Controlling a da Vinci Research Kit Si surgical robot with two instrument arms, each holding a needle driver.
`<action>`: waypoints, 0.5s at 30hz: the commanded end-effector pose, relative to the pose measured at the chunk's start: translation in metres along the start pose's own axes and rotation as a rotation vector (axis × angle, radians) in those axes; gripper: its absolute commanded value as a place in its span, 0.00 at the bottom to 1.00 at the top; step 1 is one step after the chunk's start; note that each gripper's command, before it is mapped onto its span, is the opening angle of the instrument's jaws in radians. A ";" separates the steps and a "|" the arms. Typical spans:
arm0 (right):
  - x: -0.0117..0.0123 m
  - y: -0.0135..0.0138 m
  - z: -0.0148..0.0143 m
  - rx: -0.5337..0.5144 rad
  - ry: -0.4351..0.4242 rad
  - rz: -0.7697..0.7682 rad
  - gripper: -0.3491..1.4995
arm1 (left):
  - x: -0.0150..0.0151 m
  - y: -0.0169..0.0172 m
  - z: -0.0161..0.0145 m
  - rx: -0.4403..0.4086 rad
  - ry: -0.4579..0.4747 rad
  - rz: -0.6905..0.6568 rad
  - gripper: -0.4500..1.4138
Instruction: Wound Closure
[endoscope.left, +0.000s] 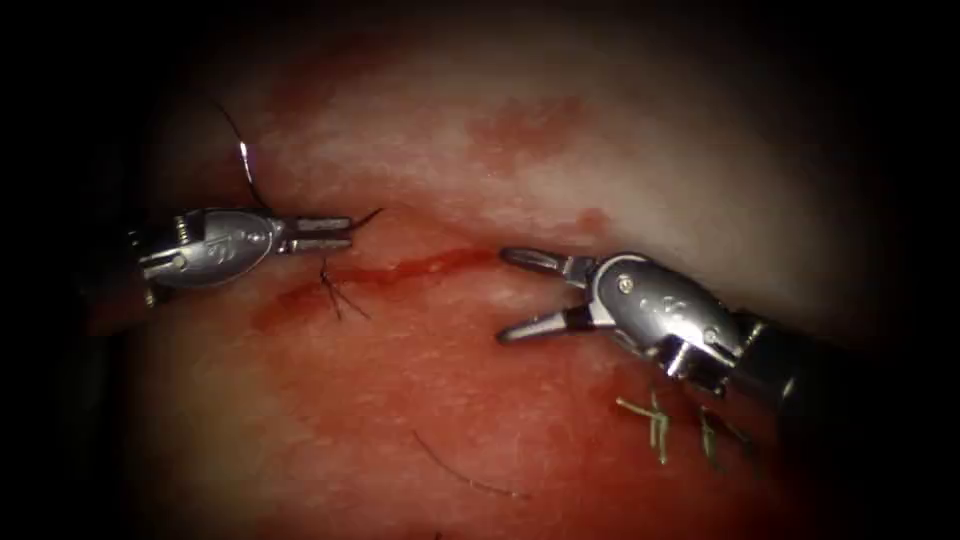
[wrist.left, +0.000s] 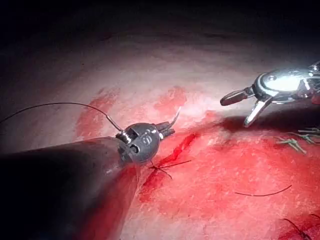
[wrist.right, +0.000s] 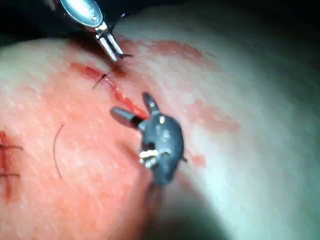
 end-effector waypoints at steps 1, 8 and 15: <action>0.0000 0.0005 0.0012 0.007 0.004 0.014 0.80 | 0.0004 0.0001 0.0008 -0.003 0.018 0.004 0.00; -0.0002 0.0018 0.0019 0.057 0.025 0.120 0.79 | 0.0045 0.0026 0.0025 -0.142 0.228 0.103 0.00; -0.0003 0.0060 0.0037 0.182 0.063 0.305 0.77 | 0.0052 0.0041 0.0034 -0.331 0.398 0.285 0.00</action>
